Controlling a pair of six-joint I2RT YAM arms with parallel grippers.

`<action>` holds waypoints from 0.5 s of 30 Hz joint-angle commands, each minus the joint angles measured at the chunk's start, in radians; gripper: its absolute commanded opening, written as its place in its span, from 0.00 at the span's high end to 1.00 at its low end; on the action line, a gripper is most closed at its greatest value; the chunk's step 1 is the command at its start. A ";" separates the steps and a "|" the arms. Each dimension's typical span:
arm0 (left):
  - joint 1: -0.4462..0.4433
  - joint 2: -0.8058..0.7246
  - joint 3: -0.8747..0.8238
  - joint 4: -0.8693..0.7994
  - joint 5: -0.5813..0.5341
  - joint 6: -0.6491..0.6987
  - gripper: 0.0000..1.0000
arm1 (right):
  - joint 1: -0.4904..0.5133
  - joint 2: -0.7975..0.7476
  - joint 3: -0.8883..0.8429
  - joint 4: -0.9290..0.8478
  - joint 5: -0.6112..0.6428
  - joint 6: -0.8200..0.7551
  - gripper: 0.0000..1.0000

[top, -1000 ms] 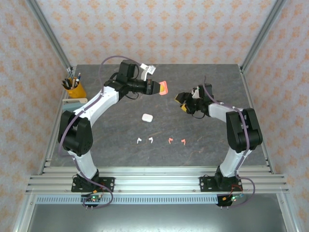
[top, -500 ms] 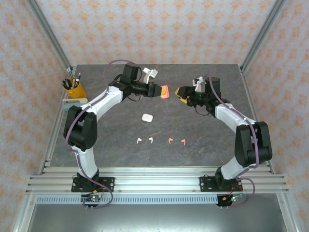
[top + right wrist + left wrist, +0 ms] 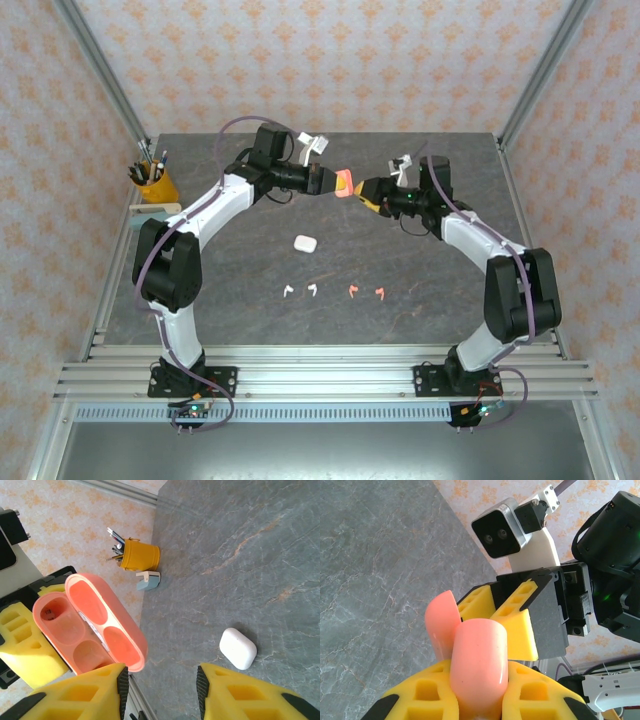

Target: Insert the wireless bluetooth earbuds into the charging case

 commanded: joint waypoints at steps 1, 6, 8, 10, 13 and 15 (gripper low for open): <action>0.001 0.012 0.034 -0.017 0.031 0.002 1.00 | 0.009 0.006 0.044 0.028 -0.027 -0.026 0.58; 0.001 0.016 0.035 -0.015 0.038 -0.002 1.00 | 0.017 0.021 0.068 0.015 -0.031 -0.031 0.58; 0.001 0.015 0.037 -0.010 0.044 -0.005 1.00 | 0.020 0.029 0.078 0.008 -0.035 -0.035 0.59; -0.001 0.016 0.042 -0.005 0.055 -0.013 1.00 | 0.023 0.039 0.087 0.003 -0.036 -0.038 0.61; 0.001 0.016 0.049 -0.006 0.060 -0.015 1.00 | 0.025 0.053 0.101 -0.001 -0.043 -0.040 0.63; 0.001 0.016 0.052 -0.006 0.060 -0.018 1.00 | 0.027 0.058 0.107 -0.001 -0.045 -0.040 0.65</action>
